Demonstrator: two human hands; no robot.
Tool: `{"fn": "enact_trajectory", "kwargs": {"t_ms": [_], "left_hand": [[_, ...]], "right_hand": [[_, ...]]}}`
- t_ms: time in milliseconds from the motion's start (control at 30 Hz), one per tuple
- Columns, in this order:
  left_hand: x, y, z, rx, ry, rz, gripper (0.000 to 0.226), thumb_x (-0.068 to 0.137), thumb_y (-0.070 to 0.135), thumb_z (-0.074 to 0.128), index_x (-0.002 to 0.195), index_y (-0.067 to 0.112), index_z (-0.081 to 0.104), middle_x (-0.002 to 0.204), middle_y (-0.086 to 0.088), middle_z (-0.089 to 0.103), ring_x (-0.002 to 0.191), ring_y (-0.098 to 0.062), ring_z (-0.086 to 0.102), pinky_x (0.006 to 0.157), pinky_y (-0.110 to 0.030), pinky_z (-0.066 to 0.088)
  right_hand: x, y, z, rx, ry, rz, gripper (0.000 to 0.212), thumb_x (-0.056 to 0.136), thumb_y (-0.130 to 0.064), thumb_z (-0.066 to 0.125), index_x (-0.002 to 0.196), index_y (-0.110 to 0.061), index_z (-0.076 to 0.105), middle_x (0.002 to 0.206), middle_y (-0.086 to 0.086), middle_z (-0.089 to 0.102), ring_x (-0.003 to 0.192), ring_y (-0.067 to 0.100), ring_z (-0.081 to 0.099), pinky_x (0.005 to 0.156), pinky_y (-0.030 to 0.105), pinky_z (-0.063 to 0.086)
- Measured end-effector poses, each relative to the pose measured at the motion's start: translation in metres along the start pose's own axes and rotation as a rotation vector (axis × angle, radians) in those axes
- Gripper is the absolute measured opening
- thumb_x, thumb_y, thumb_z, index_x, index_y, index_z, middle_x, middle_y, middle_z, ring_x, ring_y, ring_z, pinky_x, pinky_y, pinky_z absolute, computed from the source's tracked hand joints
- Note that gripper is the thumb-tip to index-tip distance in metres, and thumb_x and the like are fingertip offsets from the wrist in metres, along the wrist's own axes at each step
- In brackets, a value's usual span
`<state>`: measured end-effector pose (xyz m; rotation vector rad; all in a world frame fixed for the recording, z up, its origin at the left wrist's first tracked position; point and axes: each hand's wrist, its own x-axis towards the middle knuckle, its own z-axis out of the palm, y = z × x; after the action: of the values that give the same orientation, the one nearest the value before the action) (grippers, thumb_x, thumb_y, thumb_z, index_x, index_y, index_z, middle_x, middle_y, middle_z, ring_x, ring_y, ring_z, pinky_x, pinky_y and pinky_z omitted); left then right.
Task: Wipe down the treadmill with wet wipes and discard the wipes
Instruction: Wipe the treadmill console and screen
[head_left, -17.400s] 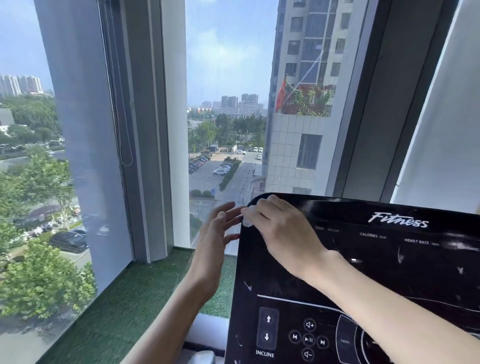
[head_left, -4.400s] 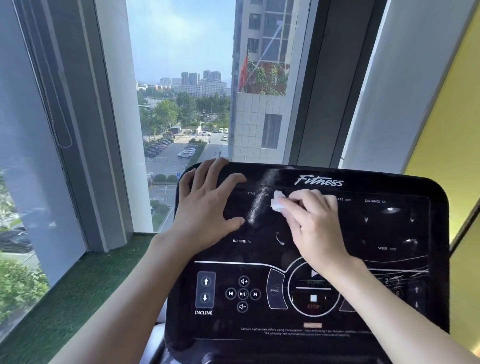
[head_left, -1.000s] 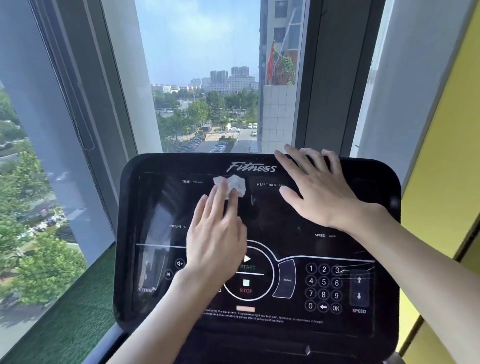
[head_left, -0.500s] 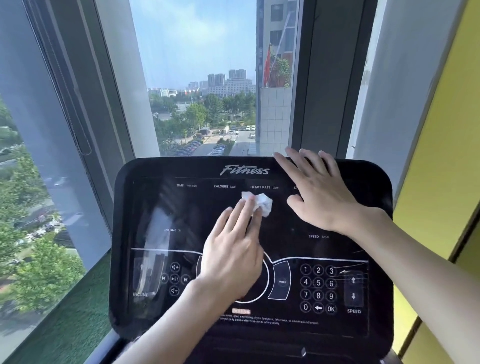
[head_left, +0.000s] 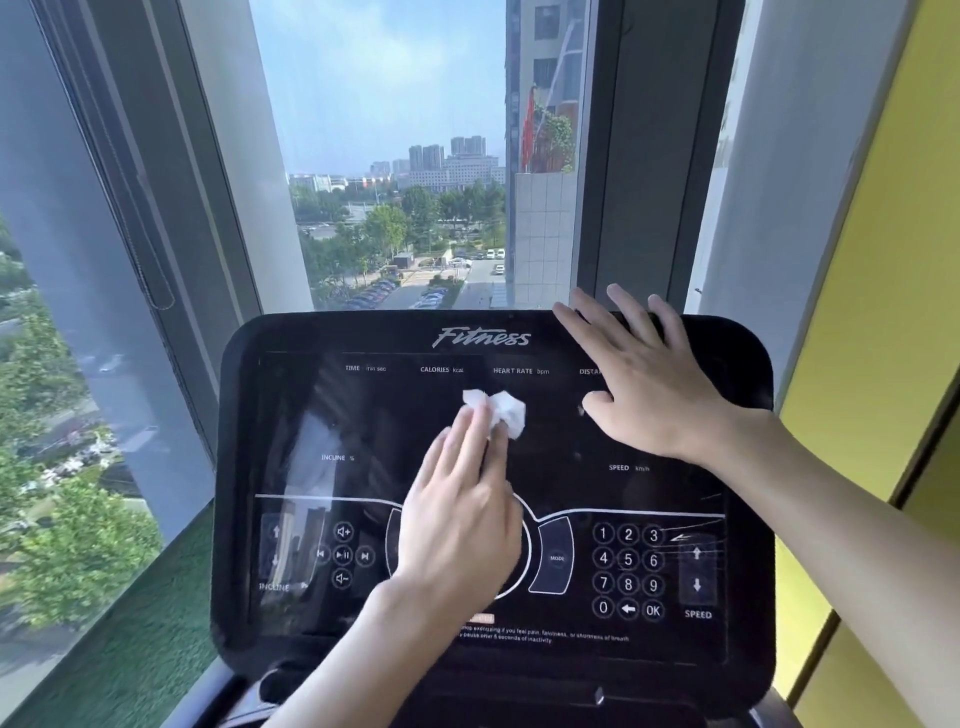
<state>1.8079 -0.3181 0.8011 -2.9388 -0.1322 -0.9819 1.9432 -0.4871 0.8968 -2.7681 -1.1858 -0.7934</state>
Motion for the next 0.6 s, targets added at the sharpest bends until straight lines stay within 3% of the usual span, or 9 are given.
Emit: {"fn": "enact_trajectory", "kwargs": {"t_ms": [100, 233, 367, 500, 600], "left_hand": [[-0.006, -0.009, 0.0, 0.049, -0.021, 0.088, 0.061, 0.09, 0.027, 0.031, 0.146, 0.007, 0.046, 0.162, -0.009, 0.024, 0.15, -0.018, 0.024, 0.121, -0.04, 0.025], [0.002, -0.011, -0.005, -0.009, 0.037, -0.067, 0.061, 0.093, 0.029, 0.028, 0.148, 0.004, 0.04, 0.162, -0.013, 0.023, 0.151, -0.022, 0.02, 0.124, -0.036, 0.016], [-0.013, -0.002, 0.002, 0.04, -0.021, 0.12, 0.059, 0.091, 0.027, 0.034, 0.143, 0.003, 0.048, 0.161, -0.011, 0.027, 0.149, -0.02, 0.027, 0.12, -0.038, 0.022], [-0.009, -0.013, 0.0, 0.003, 0.013, -0.052, 0.061, 0.092, 0.029, 0.032, 0.147, 0.006, 0.044, 0.162, -0.011, 0.024, 0.15, -0.019, 0.022, 0.122, -0.039, 0.021], [-0.028, 0.006, 0.013, 0.006, -0.042, 0.057, 0.061, 0.09, 0.028, 0.035, 0.145, 0.003, 0.046, 0.162, -0.013, 0.024, 0.15, -0.021, 0.021, 0.12, -0.038, 0.02]], "right_hand": [[-0.002, 0.0, 0.004, -0.024, 0.004, 0.001, 0.091, 0.088, -0.028, 0.049, 0.156, -0.035, -0.009, 0.167, -0.005, -0.005, 0.153, 0.024, -0.003, 0.122, 0.052, -0.007], [-0.001, 0.002, 0.003, 0.01, 0.019, -0.008, 0.092, 0.087, -0.026, 0.054, 0.157, -0.034, -0.005, 0.167, -0.006, -0.002, 0.152, 0.023, 0.003, 0.122, 0.049, -0.006], [-0.001, 0.003, 0.004, 0.011, 0.025, -0.011, 0.092, 0.086, -0.026, 0.053, 0.157, -0.033, -0.004, 0.167, -0.007, -0.001, 0.151, 0.023, 0.004, 0.122, 0.049, -0.006], [-0.001, 0.004, 0.003, 0.025, 0.012, -0.006, 0.092, 0.086, -0.025, 0.053, 0.157, -0.033, -0.005, 0.167, -0.008, 0.0, 0.151, 0.022, 0.003, 0.122, 0.048, -0.006], [-0.001, 0.005, 0.002, 0.058, 0.002, -0.033, 0.09, 0.083, -0.03, 0.045, 0.157, -0.033, -0.006, 0.167, -0.007, -0.002, 0.152, 0.021, 0.0, 0.122, 0.046, -0.006]]}}
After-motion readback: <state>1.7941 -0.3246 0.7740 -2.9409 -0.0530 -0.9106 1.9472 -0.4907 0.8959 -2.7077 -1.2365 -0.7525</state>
